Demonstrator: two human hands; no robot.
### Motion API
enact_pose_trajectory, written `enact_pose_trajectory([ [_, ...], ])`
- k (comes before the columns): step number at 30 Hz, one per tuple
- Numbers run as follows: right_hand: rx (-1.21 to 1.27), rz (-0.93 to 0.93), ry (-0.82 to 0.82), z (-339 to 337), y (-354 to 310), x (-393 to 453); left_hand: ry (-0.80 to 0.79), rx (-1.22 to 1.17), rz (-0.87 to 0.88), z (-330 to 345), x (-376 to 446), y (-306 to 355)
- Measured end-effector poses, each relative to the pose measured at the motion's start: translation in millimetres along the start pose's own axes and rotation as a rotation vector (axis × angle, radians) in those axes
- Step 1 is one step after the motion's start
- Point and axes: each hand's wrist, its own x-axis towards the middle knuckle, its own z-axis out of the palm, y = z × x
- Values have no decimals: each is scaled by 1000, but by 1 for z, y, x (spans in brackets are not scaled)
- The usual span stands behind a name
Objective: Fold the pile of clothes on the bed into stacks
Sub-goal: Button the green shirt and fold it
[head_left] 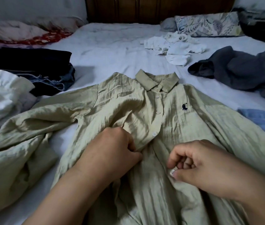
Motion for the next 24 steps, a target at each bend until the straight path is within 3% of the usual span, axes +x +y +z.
enact_pose_trajectory([
  [5, -102, -78, 64, 3, -1, 1, -64, -81, 39, -11, -7, -1],
  [9, 229, -193, 319, 6, -15, 3, -69, -202, 0, -14, -10, 2],
  [13, 340, -160, 308, 21, -25, 5, -105, -317, -19, -11, -9, 2],
  [16, 288, -99, 279, 26, -25, 6, -150, -354, 20, -16, -11, 4],
  [20, 151, -60, 215, 29, -27, 5, -31, -397, 51, -15, -15, 7],
  [24, 288, 17, 229, 28, -22, 6, 26, -336, 74, 1, -25, 12],
])
